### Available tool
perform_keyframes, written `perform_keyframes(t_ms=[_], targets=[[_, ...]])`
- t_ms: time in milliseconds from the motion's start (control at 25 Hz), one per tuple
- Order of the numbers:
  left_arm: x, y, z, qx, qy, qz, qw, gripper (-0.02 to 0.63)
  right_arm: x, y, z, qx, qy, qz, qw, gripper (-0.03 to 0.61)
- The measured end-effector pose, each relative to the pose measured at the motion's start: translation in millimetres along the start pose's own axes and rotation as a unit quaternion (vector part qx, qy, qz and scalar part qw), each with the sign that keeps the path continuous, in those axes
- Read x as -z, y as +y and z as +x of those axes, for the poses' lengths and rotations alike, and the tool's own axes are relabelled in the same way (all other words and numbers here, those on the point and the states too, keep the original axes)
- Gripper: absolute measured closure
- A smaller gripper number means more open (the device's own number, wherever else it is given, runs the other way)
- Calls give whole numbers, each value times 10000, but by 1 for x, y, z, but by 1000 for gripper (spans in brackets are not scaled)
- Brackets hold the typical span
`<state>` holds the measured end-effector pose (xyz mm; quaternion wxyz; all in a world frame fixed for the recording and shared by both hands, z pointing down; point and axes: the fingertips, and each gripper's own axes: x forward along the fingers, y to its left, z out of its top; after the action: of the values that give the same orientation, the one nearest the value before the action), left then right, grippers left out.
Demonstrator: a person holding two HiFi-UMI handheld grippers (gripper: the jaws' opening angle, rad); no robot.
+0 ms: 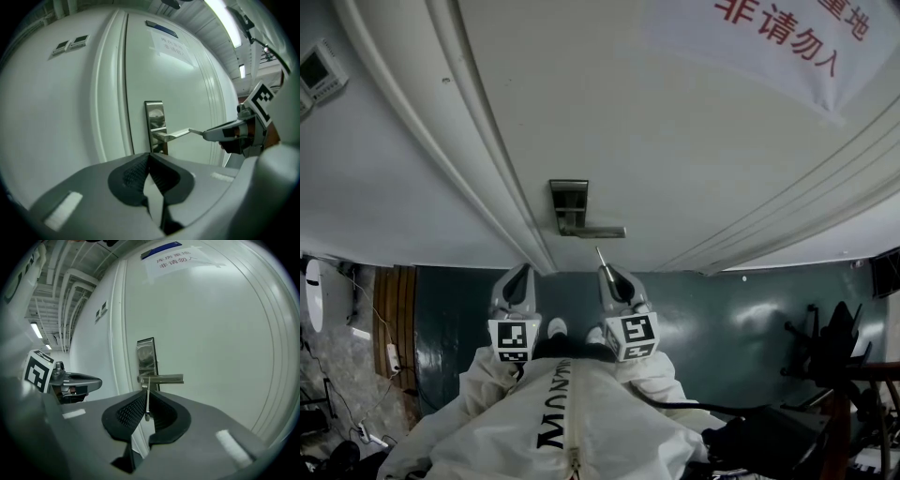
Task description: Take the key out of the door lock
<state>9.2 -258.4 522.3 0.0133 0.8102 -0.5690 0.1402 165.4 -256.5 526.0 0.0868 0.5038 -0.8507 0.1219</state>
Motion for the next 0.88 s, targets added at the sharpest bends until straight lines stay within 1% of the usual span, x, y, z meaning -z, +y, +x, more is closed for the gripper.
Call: perform_keyframes(t_ms=[160, 320, 440, 560, 680, 880], targets=[[1, -11, -11, -101, -5, 29, 9999, 614, -3, -3, -15, -35, -146, 90, 9998, 554], [-1, -17, -31, -64, -106, 139, 9998, 614, 2, 5, -33, -16, -187, 116, 9998, 554], [0, -22, -50, 39, -211, 248, 9995, 614, 7, 15, -50, 97, -224, 109, 9996, 554], [9, -26, -77, 201, -265, 317, 9989, 614, 15, 35, -67, 227, -259, 88, 9994, 554], [23, -26, -111, 319, -277, 266, 9987, 614, 21, 63, -86, 345, -282, 49, 9990, 554], [49, -21, -166, 393, -296, 163, 9987, 614, 29, 105, -122, 635, -381, -79, 9972, 555]])
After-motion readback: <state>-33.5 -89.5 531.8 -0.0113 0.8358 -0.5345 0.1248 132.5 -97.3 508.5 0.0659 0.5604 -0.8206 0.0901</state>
